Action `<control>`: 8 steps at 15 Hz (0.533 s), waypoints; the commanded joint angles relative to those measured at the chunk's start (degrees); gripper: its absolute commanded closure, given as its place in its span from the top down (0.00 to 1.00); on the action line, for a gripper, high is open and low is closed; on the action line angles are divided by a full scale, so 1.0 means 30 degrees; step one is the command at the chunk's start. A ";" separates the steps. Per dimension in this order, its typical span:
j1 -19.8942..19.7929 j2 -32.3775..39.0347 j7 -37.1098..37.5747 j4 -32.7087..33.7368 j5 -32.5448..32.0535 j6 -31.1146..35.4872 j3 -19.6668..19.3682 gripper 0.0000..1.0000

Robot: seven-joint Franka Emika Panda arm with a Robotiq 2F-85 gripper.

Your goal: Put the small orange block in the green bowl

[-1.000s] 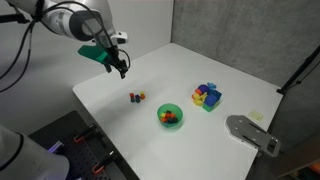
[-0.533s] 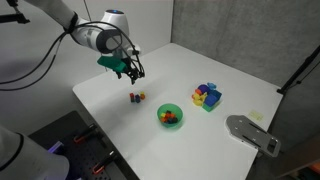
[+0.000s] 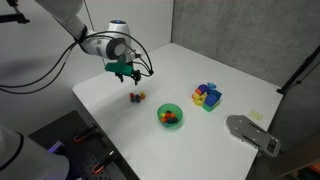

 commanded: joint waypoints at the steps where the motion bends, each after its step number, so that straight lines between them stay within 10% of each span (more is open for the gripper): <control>1: 0.0154 0.1837 -0.1530 0.1623 -0.1463 0.0182 0.0204 1.00; 8: 0.0035 0.5203 -0.4966 0.4464 -0.2543 0.0717 0.1175 1.00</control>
